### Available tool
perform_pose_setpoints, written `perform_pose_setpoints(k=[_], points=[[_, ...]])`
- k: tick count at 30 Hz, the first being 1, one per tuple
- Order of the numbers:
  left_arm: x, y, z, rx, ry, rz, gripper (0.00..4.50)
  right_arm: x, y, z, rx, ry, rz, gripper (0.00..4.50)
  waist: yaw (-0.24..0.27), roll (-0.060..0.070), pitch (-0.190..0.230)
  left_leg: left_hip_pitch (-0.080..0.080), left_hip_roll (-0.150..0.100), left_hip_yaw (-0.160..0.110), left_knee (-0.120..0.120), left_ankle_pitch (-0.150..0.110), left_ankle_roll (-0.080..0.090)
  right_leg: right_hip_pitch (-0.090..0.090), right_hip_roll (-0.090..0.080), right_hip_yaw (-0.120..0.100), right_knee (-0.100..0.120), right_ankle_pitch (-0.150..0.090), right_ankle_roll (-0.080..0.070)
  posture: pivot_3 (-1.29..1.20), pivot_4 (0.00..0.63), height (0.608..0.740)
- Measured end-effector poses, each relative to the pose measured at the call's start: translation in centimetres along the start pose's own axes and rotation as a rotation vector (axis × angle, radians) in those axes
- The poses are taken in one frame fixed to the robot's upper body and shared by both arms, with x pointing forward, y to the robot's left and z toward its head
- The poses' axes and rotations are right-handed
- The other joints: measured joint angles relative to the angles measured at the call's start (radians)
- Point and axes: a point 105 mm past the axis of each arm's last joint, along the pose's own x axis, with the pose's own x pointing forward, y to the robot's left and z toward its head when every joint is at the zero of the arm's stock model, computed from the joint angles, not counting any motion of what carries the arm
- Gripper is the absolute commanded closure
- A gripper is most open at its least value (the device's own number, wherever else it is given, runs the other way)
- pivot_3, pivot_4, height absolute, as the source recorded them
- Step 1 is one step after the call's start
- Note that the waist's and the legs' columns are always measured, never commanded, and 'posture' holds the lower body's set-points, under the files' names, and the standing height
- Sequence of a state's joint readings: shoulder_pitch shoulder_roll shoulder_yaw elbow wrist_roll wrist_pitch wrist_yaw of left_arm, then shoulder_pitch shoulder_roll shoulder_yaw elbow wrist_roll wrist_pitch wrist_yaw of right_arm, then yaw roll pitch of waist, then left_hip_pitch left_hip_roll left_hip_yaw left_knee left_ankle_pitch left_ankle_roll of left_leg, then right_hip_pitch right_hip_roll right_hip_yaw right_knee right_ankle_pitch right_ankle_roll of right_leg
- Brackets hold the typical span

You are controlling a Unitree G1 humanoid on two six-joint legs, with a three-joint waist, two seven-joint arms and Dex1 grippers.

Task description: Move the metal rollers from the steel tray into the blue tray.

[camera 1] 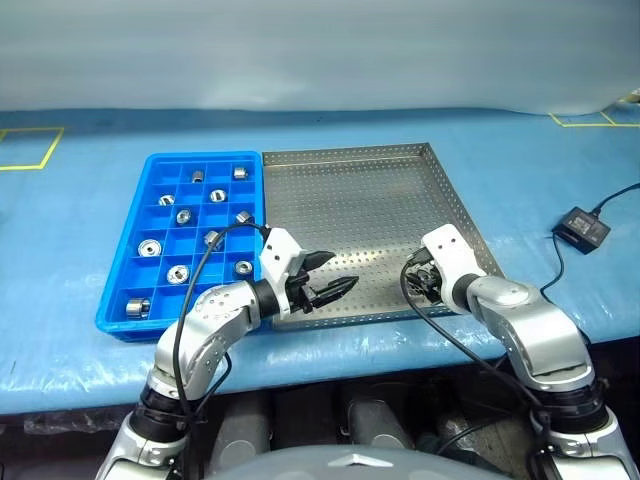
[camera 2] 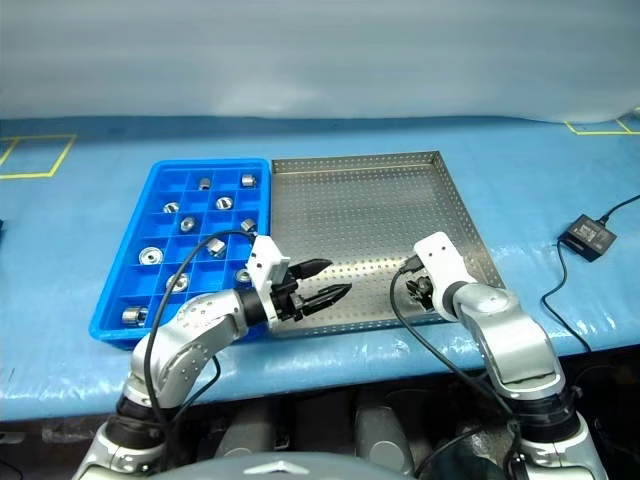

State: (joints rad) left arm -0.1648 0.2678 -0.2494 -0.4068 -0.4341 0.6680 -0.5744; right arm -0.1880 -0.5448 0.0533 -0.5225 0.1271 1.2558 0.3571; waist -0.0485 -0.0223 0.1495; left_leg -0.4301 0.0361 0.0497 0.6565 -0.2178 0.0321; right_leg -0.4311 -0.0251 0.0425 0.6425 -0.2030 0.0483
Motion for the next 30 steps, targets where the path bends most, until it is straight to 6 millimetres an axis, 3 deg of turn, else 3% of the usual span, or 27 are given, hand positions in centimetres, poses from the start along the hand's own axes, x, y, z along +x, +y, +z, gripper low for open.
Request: perform_pose_setpoints(k=[5,10,19,22,26,30], points=[[0.0,0.3,-0.2,-0.004,0.009,0.010,1.14,0.0,-0.1,-0.8,0.043,0.025,-0.008,1.59,-0.011,0.000,0.000,0.000,0.000,0.000,0.000,0.000,0.000,0.000,0.000,0.000,0.000,0.000,0.000,-0.09,0.150,0.740],[-0.1,0.4,-0.3,-0.001,0.013,0.018,1.14,0.5,0.4,-1.2,0.072,0.035,0.005,2.67,-0.015,0.000,0.000,0.000,0.000,0.000,0.001,0.000,0.000,0.001,0.000,0.001,0.000,0.000,0.001,-0.08,0.150,0.740],[-0.7,1.4,-0.5,-0.007,0.018,0.089,1.14,0.9,1.1,-0.4,0.092,-0.001,0.029,2.67,-0.016,0.000,0.000,0.000,0.001,0.000,0.001,0.000,0.000,0.001,0.000,0.001,0.000,0.001,0.001,-0.04,0.150,0.740],[-2.3,3.2,0.2,0.020,0.001,0.202,1.14,0.9,3.4,2.6,0.081,-0.126,0.128,2.67,-0.021,0.001,0.001,0.000,0.001,0.000,0.001,0.000,0.000,-0.001,0.002,0.001,0.001,0.001,0.001,-0.02,0.150,0.740],[-6.9,6.0,2.0,0.122,-0.001,0.423,1.14,-0.7,9.8,9.2,0.028,-0.377,0.389,2.67,-0.022,0.001,0.001,0.001,0.005,-0.002,-0.001,0.000,0.000,-0.001,0.006,0.001,0.002,0.000,-0.001,0.03,0.150,0.740],[-11.5,7.6,2.0,0.175,0.071,0.603,1.14,-1.6,15.3,12.5,-0.036,-0.480,0.608,2.67,0.000,0.001,0.001,0.000,0.004,-0.003,-0.002,0.000,0.000,0.000,0.003,-0.001,0.001,-0.001,-0.001,0.07,0.150,0.740]])
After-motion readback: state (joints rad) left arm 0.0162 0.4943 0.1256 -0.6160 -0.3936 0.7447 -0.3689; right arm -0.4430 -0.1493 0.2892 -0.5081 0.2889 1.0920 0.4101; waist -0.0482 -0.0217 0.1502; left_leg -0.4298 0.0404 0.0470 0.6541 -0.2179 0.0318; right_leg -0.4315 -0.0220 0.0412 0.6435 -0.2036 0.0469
